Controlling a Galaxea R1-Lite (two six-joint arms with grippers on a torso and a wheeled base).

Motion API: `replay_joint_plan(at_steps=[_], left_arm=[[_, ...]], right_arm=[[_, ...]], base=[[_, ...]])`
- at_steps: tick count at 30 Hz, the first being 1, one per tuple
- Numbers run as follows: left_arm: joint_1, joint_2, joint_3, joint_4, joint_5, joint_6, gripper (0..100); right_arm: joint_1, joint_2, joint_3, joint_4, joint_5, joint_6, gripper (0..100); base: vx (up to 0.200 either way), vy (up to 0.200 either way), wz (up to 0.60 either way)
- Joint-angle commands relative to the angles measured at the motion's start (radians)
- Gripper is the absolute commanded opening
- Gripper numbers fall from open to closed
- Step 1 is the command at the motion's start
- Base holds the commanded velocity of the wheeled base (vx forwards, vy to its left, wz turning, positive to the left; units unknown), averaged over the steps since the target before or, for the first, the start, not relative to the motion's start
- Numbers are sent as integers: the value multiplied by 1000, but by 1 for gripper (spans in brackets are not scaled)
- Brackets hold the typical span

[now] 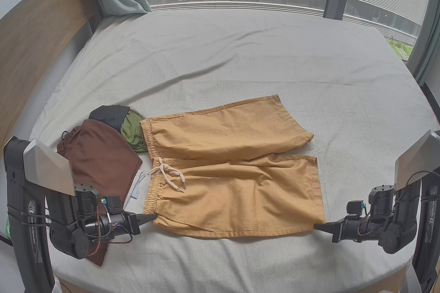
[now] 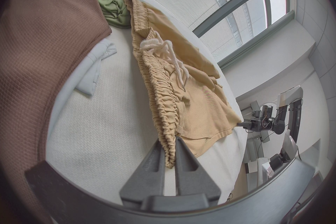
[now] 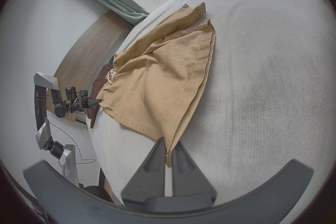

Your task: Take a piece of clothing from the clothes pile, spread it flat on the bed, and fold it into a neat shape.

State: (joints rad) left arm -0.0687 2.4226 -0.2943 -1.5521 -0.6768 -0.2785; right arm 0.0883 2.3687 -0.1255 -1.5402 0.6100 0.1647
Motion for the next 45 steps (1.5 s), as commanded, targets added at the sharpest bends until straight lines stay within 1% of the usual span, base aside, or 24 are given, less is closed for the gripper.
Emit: replay_joint_plan(at_steps=[1,5,8,13,27,28,34,45], left_arm=[[14,-22,24,-2,-3,13,0],[15,-14,44,-2,-3,36,0],[15,-11,60,0,-4,51,0],[17,-10,96,0,-3,64,0],[18,15,83,0,2,68,0],[18,13,84,0,3,68,100],[14,7,76,0,-1,68,100],[7,13,75,0,-1,68,100]], right_arm=[[-13,7,17,0,1,-4,0],[-30,15,43,2,2,-54,0],[-36,27,55,2,2,-74,0],[-39,29,72,2,2,-77,0],[-39,29,76,0,1,-80,0],[-39,29,76,0,1,-83,100],[-39,26,58,-1,1,-97,100],[-28,29,57,-1,1,-97,100]], base=[[0,0,0],[0,0,0],[0,0,0],[0,0,0],[0,0,0],[0,0,0],[0,0,0],[0,0,0]])
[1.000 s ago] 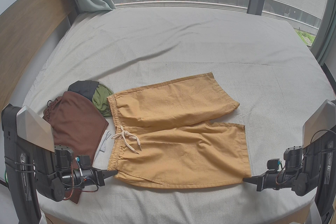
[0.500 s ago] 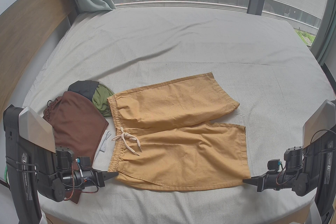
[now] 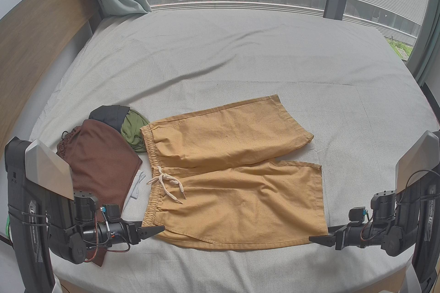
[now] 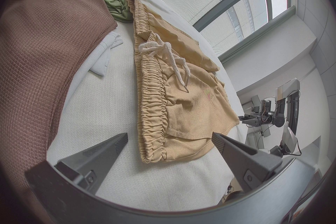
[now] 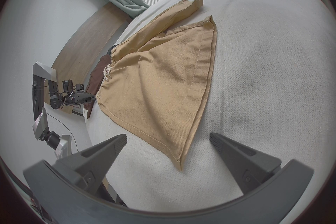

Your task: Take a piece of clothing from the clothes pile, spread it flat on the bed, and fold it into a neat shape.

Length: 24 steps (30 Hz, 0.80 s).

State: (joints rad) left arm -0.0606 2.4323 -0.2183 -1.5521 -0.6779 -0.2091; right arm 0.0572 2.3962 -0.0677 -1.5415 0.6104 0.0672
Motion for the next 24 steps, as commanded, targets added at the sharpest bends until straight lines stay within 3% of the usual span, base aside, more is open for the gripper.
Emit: replay_joint_plan(at_steps=[1,9,10,24], left_arm=[[-1,4,-3,0,0,-1,100],[-2,5,5,0,0,1,100],[-2,5,5,0,0,1,0],[1,19,10,0,-29,47,0]], right_arm=[[3,1,-1,0,0,0,100],[3,3,-1,0,-1,2,100],[3,3,-3,0,0,2,100],[7,5,-17,0,63,3,100]], base=[[0,0,0],[0,0,0],[0,0,0],[0,0,0]])
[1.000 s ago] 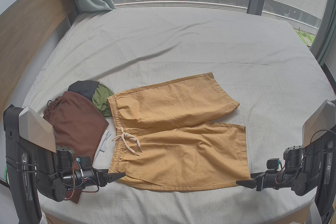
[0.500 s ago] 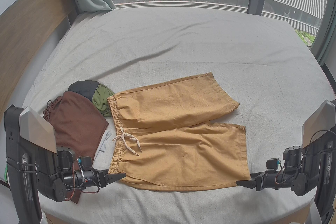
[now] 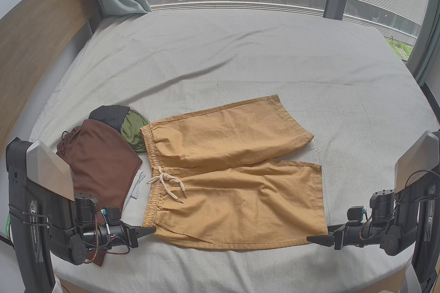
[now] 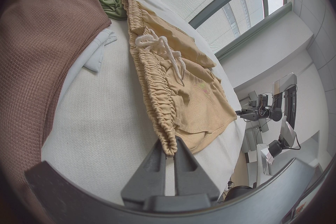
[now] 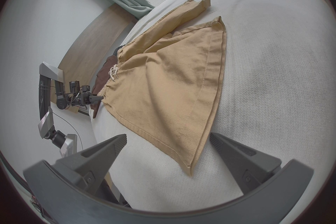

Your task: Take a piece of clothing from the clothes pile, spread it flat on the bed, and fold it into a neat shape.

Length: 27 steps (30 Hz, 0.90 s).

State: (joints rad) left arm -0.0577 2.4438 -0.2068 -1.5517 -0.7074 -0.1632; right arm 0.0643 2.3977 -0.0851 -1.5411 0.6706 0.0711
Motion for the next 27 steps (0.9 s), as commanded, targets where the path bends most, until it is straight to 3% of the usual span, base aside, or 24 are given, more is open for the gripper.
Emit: replay_joint_plan(at_steps=[1,12,13,27], left_arm=[[-2,7,-2,-1,0,1,0],[-2,11,-6,-1,0,1,0],[-2,11,-6,-1,0,1,0],[7,0,-8,-2,-1,-7,0]], right_arm=[[0,3,-1,-1,3,-1,100],[-4,23,15,-1,4,-51,100],[-6,28,15,-1,4,-57,0],[-9,29,16,-1,3,-63,0]], base=[[0,0,0],[0,0,0],[0,0,0],[0,0,0]])
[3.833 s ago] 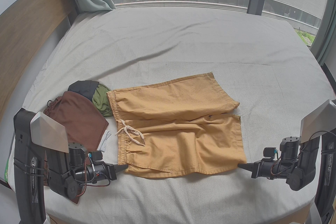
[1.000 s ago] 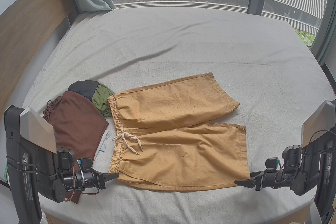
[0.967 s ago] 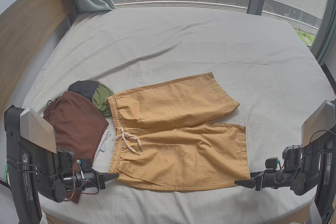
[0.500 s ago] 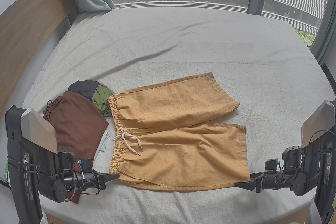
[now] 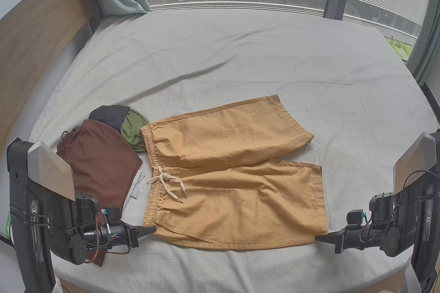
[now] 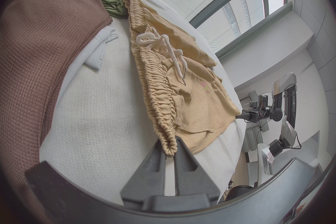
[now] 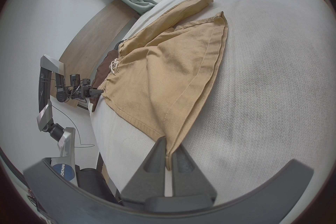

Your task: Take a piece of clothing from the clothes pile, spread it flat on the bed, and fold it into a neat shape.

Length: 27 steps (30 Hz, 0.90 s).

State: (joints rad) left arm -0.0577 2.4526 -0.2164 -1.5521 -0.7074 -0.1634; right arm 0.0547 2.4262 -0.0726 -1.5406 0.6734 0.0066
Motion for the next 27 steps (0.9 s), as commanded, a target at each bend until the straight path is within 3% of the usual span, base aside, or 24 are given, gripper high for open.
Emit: replay_joint_plan(at_steps=[1,8,16,27], left_arm=[[10,-18,6,0,-4,-15,0],[55,-104,69,3,-118,-61,0],[70,-106,117,3,-116,-47,0],[78,-96,157,3,-119,61,0]], right_arm=[[1,1,5,1,-2,0,0],[2,-13,59,1,0,-5,0],[-7,-13,73,2,0,-56,0],[-9,-15,73,2,2,-76,0]], base=[[0,0,0],[0,0,0],[0,0,0],[0,0,0]])
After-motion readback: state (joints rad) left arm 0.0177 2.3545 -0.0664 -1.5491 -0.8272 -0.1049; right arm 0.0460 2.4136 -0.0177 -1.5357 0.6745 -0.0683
